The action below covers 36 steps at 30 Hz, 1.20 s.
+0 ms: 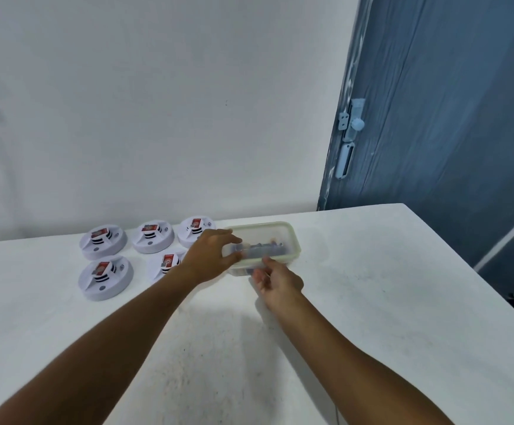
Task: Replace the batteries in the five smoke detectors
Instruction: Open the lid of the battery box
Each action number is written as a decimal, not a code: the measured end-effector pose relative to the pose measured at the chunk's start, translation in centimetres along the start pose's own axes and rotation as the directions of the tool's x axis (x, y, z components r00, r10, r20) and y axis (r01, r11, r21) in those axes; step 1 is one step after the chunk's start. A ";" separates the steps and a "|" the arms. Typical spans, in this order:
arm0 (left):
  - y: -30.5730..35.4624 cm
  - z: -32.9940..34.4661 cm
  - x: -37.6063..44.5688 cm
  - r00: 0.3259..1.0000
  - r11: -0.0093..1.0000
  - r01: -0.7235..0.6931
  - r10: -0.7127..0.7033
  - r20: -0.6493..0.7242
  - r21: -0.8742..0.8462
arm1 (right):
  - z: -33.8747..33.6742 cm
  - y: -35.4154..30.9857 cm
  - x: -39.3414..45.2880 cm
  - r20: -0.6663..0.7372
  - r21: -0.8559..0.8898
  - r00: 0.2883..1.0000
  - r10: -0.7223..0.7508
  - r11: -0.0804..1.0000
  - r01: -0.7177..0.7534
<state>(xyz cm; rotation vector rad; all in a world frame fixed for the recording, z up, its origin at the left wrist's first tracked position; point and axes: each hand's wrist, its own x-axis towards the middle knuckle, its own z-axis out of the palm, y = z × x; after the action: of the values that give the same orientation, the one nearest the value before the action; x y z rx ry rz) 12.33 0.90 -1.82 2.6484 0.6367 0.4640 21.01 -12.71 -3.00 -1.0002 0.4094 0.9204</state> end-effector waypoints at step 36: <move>1.7 3.5 -3.3 0.999 0.958 -0.006 -0.009 0.051 0.288 | 4.0 -8.5 7.5 0.625 -0.773 0.760 -0.179 -0.281 0.569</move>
<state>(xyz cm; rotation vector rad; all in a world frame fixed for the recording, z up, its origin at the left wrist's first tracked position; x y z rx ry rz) 11.59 -3.11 -4.86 2.9218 0.7399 0.3202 31.79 -7.61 -1.44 -2.2368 -1.2087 0.5489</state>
